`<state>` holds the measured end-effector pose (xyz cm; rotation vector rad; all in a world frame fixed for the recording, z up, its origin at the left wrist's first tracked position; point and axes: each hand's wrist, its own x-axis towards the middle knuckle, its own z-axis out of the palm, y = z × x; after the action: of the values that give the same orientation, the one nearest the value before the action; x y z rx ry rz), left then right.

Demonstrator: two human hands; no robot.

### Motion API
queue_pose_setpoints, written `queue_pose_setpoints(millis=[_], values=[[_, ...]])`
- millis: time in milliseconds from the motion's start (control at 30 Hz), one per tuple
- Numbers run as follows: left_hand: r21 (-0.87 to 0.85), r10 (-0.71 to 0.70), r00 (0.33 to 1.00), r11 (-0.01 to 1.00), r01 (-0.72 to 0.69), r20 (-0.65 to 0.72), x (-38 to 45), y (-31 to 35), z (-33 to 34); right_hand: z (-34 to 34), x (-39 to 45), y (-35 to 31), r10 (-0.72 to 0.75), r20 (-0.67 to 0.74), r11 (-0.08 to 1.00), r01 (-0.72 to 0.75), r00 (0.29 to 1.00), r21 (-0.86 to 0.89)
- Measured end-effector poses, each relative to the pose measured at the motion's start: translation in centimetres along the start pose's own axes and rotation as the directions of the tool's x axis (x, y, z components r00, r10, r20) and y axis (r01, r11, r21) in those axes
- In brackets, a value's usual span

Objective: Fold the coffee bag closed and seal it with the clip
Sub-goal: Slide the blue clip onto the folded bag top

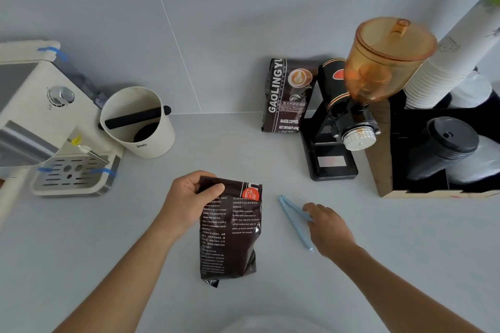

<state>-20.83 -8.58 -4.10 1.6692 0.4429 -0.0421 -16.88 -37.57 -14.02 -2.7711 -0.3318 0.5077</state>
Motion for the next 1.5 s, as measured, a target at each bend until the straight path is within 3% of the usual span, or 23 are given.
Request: queue_pose_setpoints(millis=[200, 333, 533, 867, 1333, 1500], values=[[-0.020, 0.003, 1.000, 1.000, -0.002, 0.007, -0.4, 0.2, 0.1, -2.1, -0.3, -0.9, 0.030, -0.042, 0.976, -0.020, 0.999, 0.218], [-0.048, 0.007, 1.000, 0.999, -0.006, 0.017, -0.7, 0.1, 0.0, -5.5, -0.7, -2.8, -0.036, -0.123, 0.927, 0.080, 0.992, 0.367], [-0.077, 0.022, 0.999, 0.997, -0.020, 0.026, -1.3, 0.2, -0.3, -10.1, -1.5, -6.7, -0.182, -0.132, 0.847, 0.224, 0.974, 0.482], [-0.112, 0.034, 0.999, 0.993, -0.030, 0.040, -2.7, 0.4, -0.5, -12.6, -2.0, -10.6, -0.425, -0.102, 0.818, 0.430, 0.899, 0.382], [-0.111, 0.028, 0.997, 0.994, -0.019, 0.073, -4.4, -0.2, -1.0, -12.5, -1.0, -14.4, -0.534, -0.042, 0.810, 0.525, 0.845, 0.262], [-0.192, 0.040, 0.998, 0.981, -0.030, 0.050, -4.9, 0.0, -0.7, -12.1, -0.5, -15.6, -0.533, 0.022, 0.828, 0.516, 0.846, 0.221]])
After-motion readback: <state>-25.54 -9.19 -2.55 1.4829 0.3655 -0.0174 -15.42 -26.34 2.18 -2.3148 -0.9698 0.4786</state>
